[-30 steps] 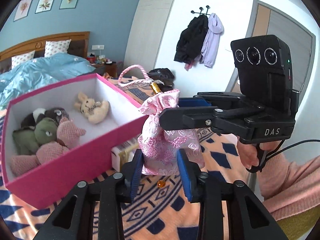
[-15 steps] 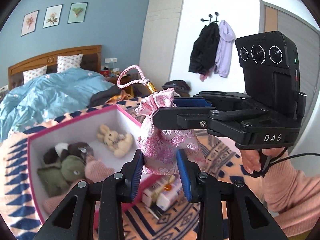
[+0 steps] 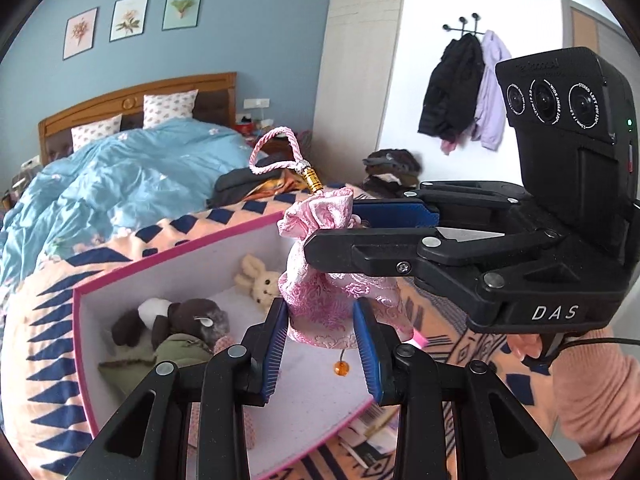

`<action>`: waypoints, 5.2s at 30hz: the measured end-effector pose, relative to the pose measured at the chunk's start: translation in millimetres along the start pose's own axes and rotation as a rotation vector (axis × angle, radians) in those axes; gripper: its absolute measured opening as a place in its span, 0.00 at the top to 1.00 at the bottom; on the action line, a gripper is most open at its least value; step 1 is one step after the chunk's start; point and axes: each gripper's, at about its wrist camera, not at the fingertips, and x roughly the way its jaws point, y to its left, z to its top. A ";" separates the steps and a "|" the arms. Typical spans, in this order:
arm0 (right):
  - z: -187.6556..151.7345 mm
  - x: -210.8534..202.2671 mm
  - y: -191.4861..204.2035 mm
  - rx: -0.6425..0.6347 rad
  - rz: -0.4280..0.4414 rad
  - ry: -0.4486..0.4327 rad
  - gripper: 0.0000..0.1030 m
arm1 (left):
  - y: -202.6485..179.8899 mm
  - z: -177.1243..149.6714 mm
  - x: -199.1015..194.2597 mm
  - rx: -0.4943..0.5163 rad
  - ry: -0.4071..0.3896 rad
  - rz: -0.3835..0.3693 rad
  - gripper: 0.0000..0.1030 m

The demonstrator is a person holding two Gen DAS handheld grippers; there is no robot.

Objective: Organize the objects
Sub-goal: 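Carry the pink pouch over the magenta box with the left gripper, then lower the pouch into the box and open the left gripper, then grasp the white floral tissue pack with the left gripper, then lift the tissue pack and carry it over the magenta box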

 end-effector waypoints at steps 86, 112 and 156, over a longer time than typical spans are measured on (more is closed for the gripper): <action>-194.6 -45.2 2.5 0.379 0.057 0.190 0.59 | -66.8 -149.9 20.6 -0.094 0.205 -0.192 0.73; -227.9 -33.8 12.8 0.495 0.091 0.259 0.58 | -51.4 -181.9 23.2 -0.236 0.309 -0.207 0.70; -140.4 -66.2 26.1 0.355 0.047 0.075 0.70 | -56.0 -108.9 -31.2 -0.130 0.099 -0.138 0.71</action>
